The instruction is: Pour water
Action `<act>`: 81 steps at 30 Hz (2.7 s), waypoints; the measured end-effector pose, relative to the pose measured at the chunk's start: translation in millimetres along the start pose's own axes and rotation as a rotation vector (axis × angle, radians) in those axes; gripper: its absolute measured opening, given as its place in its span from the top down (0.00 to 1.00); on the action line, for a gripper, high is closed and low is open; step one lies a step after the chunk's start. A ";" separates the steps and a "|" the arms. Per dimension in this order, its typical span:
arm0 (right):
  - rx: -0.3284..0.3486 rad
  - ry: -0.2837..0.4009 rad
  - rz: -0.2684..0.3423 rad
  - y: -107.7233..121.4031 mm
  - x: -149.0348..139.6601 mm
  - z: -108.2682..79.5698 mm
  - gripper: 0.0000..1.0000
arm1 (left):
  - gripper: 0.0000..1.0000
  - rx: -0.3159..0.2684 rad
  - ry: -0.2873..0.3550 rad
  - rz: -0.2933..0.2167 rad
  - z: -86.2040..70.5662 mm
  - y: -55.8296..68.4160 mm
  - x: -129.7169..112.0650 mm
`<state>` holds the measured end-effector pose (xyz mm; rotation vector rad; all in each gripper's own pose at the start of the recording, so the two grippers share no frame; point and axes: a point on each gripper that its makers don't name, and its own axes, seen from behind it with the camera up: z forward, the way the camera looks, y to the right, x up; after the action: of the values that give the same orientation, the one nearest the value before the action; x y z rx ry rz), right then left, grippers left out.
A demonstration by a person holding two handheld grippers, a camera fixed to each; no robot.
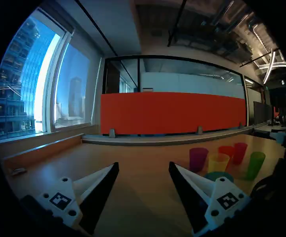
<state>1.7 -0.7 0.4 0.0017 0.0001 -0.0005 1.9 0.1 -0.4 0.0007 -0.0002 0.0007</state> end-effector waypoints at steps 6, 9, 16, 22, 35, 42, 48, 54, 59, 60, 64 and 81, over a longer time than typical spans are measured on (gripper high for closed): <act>0.000 0.002 -0.001 -0.1 0.7 0.2 0.00 | 0.06 0.000 0.000 -0.001 1.0 -0.2 -0.5; 0.001 0.002 -0.002 -0.2 0.6 0.7 0.00 | 0.06 0.000 -0.003 -0.001 2.2 -1.1 -0.5; 0.009 0.009 -0.004 0.1 15.7 2.5 0.00 | 0.06 0.002 -0.005 0.004 4.3 -2.8 14.4; 0.038 0.000 -0.010 -2.8 46.3 3.4 0.00 | 0.06 -0.017 -0.029 -0.008 6.7 0.6 36.2; 0.088 -0.031 -0.050 -5.9 120.8 11.8 0.00 | 0.06 -0.052 -0.025 0.009 15.4 -0.1 126.8; 0.125 -0.039 -0.056 -14.4 160.1 13.1 0.00 | 0.06 -0.063 -0.009 0.006 20.2 -3.5 177.2; 0.151 -0.024 -0.052 -20.7 193.5 11.5 0.00 | 0.06 -0.089 -0.012 -0.008 24.9 -1.9 206.2; 0.178 -0.018 -0.036 -24.5 199.3 7.5 0.00 | 0.06 -0.138 -0.024 -0.011 26.3 7.8 211.2; 0.228 -0.031 -0.014 -30.8 197.7 6.1 0.00 | 0.06 -0.191 -0.028 -0.012 26.2 18.0 210.9; 0.246 -0.032 -0.011 -33.4 198.3 5.3 0.00 | 0.06 -0.205 -0.028 -0.014 26.0 20.4 211.5; 0.317 -0.033 -0.006 -44.6 201.7 1.2 0.00 | 0.06 -0.260 -0.026 -0.026 25.5 30.1 213.1; 0.541 -0.048 -0.044 -89.2 208.1 -16.7 0.00 | 0.06 -0.473 -0.052 -0.026 13.5 69.6 200.4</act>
<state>209.7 -89.9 -16.4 0.5426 -0.0475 -0.0445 202.3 69.9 13.3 -0.4722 -0.0519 -0.0253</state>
